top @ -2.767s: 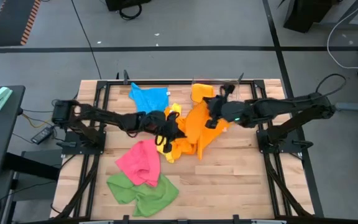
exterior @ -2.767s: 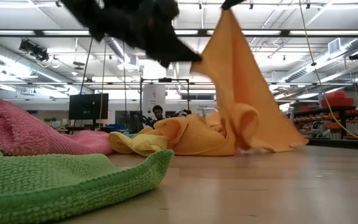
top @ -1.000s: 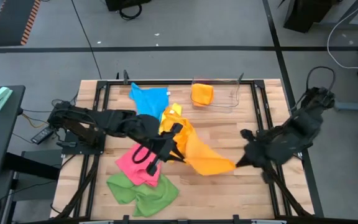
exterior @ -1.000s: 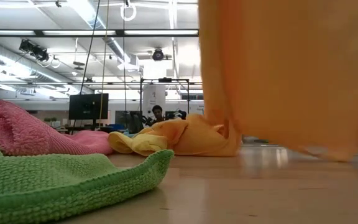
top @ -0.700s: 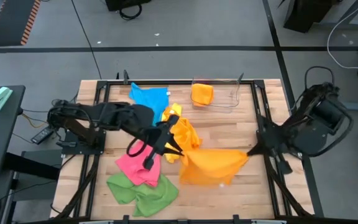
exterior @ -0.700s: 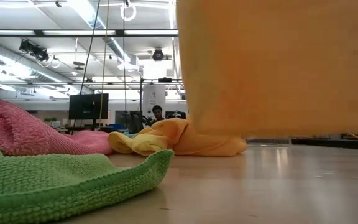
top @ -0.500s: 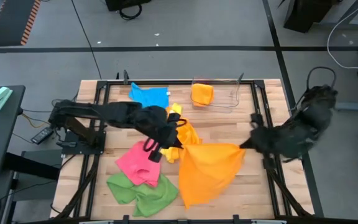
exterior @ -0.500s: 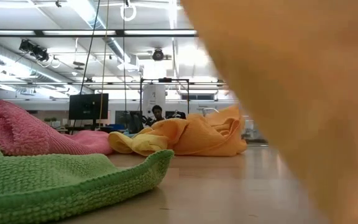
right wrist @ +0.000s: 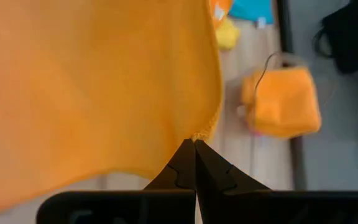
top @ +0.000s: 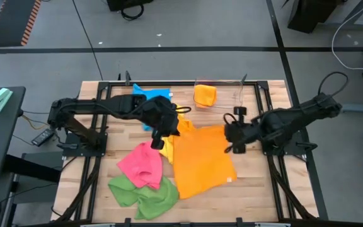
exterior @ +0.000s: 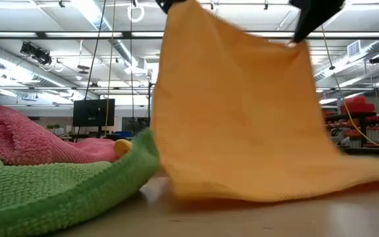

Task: Fold microfiber towels
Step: Fold the right orange microfiber cloth

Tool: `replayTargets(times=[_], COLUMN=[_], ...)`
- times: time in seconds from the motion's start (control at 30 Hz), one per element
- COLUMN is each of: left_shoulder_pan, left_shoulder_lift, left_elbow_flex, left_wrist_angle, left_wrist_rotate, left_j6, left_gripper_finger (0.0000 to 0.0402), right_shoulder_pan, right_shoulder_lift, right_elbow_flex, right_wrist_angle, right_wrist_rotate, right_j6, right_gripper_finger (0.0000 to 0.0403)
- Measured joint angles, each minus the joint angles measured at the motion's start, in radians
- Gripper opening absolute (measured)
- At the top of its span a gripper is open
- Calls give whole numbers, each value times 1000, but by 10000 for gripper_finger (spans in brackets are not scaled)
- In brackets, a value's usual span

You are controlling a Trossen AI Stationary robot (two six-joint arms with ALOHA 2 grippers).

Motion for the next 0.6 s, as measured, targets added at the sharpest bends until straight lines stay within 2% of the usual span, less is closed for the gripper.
replayTargets(times=[0.1,0.27,0.43,0.6], left_shoulder_pan=[23,26,-3,-57], left_shoulder_lift=[3,15,13,13], left_elbow_flex=[0,-38,-100,-190], left_wrist_angle=[-56,-63,16,169], left_wrist_rotate=[0,3,57,64], left_j6=[1,5,-22,-55], left_gripper_finger=[8,26,35,18], right_shoulder_pan=[-79,-175,-181,-158], right_shoulder_lift=[-1,-1,-2,-1], right_elbow_flex=[-44,-68,-106,-184], right_wrist_angle=[112,160,199,212], right_wrist_rotate=[27,-65,-170,-243], right_j6=[-118,-200,-220,-210], right_gripper_finger=[3,3,3,3])
